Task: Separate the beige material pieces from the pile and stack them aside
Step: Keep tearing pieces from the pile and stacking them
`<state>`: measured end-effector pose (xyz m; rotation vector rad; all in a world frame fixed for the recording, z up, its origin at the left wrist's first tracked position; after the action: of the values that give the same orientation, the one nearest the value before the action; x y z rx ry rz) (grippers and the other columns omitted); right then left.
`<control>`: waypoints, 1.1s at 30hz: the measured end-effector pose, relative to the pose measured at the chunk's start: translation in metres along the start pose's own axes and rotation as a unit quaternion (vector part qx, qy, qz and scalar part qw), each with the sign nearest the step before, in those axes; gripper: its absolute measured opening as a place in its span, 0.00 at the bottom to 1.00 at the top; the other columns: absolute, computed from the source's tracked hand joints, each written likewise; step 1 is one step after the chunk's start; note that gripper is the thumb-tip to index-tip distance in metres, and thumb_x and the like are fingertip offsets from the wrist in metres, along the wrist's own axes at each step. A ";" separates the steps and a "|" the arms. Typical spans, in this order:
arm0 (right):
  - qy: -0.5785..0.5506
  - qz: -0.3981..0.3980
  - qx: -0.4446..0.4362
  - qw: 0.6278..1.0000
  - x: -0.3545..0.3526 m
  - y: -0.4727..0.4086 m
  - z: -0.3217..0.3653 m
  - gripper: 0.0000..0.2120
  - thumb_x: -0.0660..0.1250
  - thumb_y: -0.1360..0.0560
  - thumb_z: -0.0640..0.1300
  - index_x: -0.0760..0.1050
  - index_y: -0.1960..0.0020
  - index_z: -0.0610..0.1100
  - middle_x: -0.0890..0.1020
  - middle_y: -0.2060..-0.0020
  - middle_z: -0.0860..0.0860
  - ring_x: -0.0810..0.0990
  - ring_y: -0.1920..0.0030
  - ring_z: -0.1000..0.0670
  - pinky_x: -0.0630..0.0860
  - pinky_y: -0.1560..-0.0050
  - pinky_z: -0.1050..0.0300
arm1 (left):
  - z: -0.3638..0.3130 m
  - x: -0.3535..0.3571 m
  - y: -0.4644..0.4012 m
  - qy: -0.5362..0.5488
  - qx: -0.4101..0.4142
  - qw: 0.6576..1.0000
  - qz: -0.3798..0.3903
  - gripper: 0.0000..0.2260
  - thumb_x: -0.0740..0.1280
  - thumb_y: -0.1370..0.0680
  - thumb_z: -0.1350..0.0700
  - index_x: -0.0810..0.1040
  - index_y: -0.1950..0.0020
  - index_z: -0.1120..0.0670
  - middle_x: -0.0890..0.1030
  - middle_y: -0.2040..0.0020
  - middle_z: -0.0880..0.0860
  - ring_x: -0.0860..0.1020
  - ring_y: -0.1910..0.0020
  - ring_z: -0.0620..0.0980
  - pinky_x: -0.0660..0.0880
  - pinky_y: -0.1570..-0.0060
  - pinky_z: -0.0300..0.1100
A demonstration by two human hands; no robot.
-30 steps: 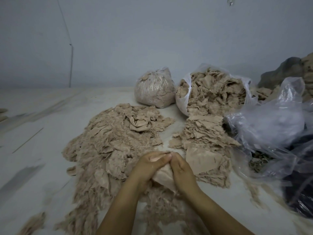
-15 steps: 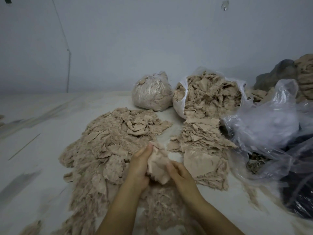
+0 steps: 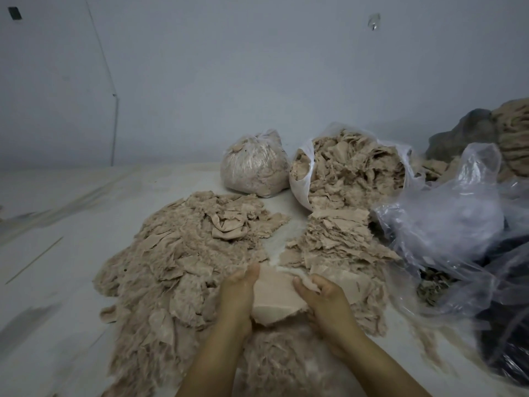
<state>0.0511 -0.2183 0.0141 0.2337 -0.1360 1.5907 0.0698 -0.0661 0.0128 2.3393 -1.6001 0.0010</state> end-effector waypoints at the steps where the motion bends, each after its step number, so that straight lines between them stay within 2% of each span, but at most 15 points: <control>1: -0.001 -0.019 -0.003 1.000 -0.006 -0.003 0.002 0.08 0.67 0.23 0.42 0.77 0.57 0.37 0.77 0.76 0.54 0.72 0.79 0.59 0.66 0.79 0.67 | -0.003 0.004 0.000 -0.004 0.014 1.000 0.008 0.12 0.67 0.22 0.53 0.80 0.59 0.60 0.83 0.68 0.55 0.82 0.70 0.52 0.74 0.74 0.38; 3: 0.026 -0.072 -0.015 0.997 -0.022 -0.012 0.008 0.08 0.66 0.22 0.45 0.78 0.57 0.42 0.82 0.71 0.53 0.80 0.72 0.55 0.75 0.71 0.62 | -0.009 0.009 -0.002 -0.037 0.045 0.998 0.023 0.16 0.63 0.20 0.51 0.79 0.64 0.58 0.80 0.74 0.50 0.78 0.77 0.47 0.71 0.76 0.34; 5: 0.139 -0.150 -0.027 0.979 -0.049 -0.023 0.013 0.14 0.64 0.22 0.52 0.79 0.55 0.41 0.85 0.58 0.43 0.83 0.57 0.43 0.78 0.55 0.51 | -0.020 0.003 -0.007 -0.078 0.095 0.992 0.017 0.18 0.60 0.19 0.51 0.76 0.65 0.58 0.73 0.78 0.48 0.70 0.80 0.45 0.66 0.78 0.34; 7: 0.387 -0.222 -0.036 0.894 -0.074 -0.026 0.024 0.22 0.62 0.23 0.60 0.77 0.44 0.42 0.79 0.45 0.41 0.78 0.46 0.41 0.74 0.47 0.50 | -0.034 -0.014 -0.012 -0.212 0.199 0.957 -0.002 0.16 0.59 0.19 0.52 0.74 0.64 0.57 0.72 0.73 0.50 0.71 0.73 0.48 0.66 0.72 0.39; 8: 0.463 -0.245 -0.062 0.849 -0.080 -0.025 0.027 0.24 0.62 0.24 0.61 0.74 0.39 0.44 0.75 0.40 0.42 0.75 0.42 0.42 0.72 0.47 0.50 | -0.040 -0.024 -0.015 -0.343 0.263 0.902 -0.016 0.14 0.60 0.19 0.52 0.75 0.63 0.55 0.74 0.69 0.50 0.73 0.68 0.50 0.66 0.69 0.40; 10: 0.472 -0.247 -0.143 0.834 -0.069 -0.018 0.029 0.19 0.65 0.25 0.57 0.73 0.41 0.46 0.71 0.42 0.45 0.74 0.45 0.46 0.69 0.52 0.55 | -0.044 -0.042 -0.017 -0.582 0.334 0.739 -0.054 0.09 0.62 0.20 0.50 0.78 0.54 0.52 0.77 0.57 0.51 0.75 0.55 0.51 0.70 0.60 0.42; 11: 0.451 -0.205 -0.176 0.850 -0.055 -0.015 0.023 0.12 0.64 0.24 0.54 0.75 0.46 0.48 0.73 0.46 0.48 0.74 0.49 0.49 0.69 0.54 0.56 | -0.044 -0.050 -0.019 -0.638 0.324 0.696 -0.061 0.09 0.63 0.21 0.48 0.79 0.50 0.52 0.77 0.52 0.52 0.74 0.50 0.52 0.71 0.56 0.43; 12: 0.439 -0.131 -0.193 0.868 -0.035 -0.012 0.012 0.06 0.64 0.23 0.52 0.75 0.51 0.50 0.75 0.50 0.50 0.75 0.53 0.52 0.69 0.54 0.58 | -0.043 -0.056 -0.022 -0.663 0.300 0.684 -0.049 0.10 0.65 0.22 0.47 0.79 0.48 0.51 0.76 0.49 0.52 0.73 0.47 0.53 0.71 0.52 0.44; 14: 0.446 0.064 -0.200 0.870 0.008 -0.002 -0.021 0.06 0.64 0.22 0.52 0.78 0.51 0.52 0.76 0.53 0.54 0.74 0.53 0.57 0.69 0.52 0.64 | -0.036 -0.058 -0.022 -0.652 0.289 0.701 0.011 0.11 0.67 0.24 0.45 0.80 0.50 0.50 0.75 0.51 0.52 0.73 0.46 0.52 0.70 0.51 0.43; 17: 0.498 0.254 -0.208 0.803 0.036 0.018 -0.062 0.14 0.67 0.25 0.57 0.80 0.44 0.53 0.73 0.49 0.55 0.70 0.46 0.57 0.67 0.44 0.65 | -0.016 -0.050 -0.011 -0.611 0.322 0.711 0.131 0.14 0.70 0.28 0.42 0.81 0.49 0.48 0.76 0.50 0.48 0.71 0.46 0.48 0.68 0.46 0.40; 20: 0.467 0.265 -0.190 0.822 0.010 0.026 -0.063 0.12 0.69 0.26 0.55 0.82 0.46 0.52 0.71 0.50 0.57 0.71 0.46 0.57 0.69 0.43 0.61 | 0.014 -0.056 -0.010 -0.657 0.257 0.675 0.216 0.21 0.72 0.29 0.42 0.78 0.38 0.49 0.73 0.42 0.48 0.68 0.40 0.47 0.66 0.40 0.39; 24: 0.426 0.260 -0.174 0.849 -0.042 0.044 -0.049 0.07 0.70 0.27 0.54 0.82 0.57 0.51 0.77 0.56 0.59 0.77 0.54 0.58 0.73 0.51 0.62 | 0.022 -0.067 -0.006 -0.569 0.281 0.749 0.191 0.08 0.70 0.25 0.56 0.84 0.51 0.59 0.77 0.43 0.53 0.73 0.42 0.50 0.62 0.47 0.30; 28: 0.496 0.247 -0.173 0.814 -0.057 0.051 -0.030 0.24 0.64 0.27 0.66 0.73 0.69 0.47 0.76 0.66 0.52 0.74 0.62 0.56 0.72 0.58 0.56 | 0.030 -0.060 0.007 -0.497 0.271 0.795 0.218 0.06 0.69 0.24 0.59 0.82 0.57 0.62 0.80 0.51 0.54 0.76 0.49 0.50 0.69 0.45 0.39; 30: 0.546 0.207 -0.194 0.788 -0.036 0.047 -0.022 0.24 0.60 0.29 0.70 0.73 0.67 0.51 0.75 0.62 0.55 0.72 0.59 0.60 0.70 0.56 0.57 | 0.035 -0.053 0.016 -0.417 0.235 0.841 0.251 0.07 0.68 0.23 0.59 0.80 0.62 0.58 0.78 0.62 0.49 0.75 0.61 0.45 0.70 0.57 0.38; 33: 0.546 0.189 -0.171 0.798 0.007 0.035 -0.030 0.19 0.69 0.34 0.68 0.75 0.55 0.54 0.72 0.55 0.55 0.71 0.54 0.58 0.69 0.52 0.60 | 0.034 -0.047 0.026 -0.314 0.216 0.894 0.237 0.10 0.66 0.22 0.59 0.76 0.64 0.52 0.73 0.70 0.43 0.70 0.69 0.39 0.66 0.66 0.33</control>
<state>0.0142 -0.2054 -0.0115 -1.0662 0.4596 1.8290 0.0231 -0.0406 -0.0208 2.3044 -2.7083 -0.3627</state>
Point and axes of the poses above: each hand's wrist, its own y-axis away from the middle knuckle, its own x-axis out of the palm, z = x × y, the point moved 5 cm from there along -y, towards the middle knuckle
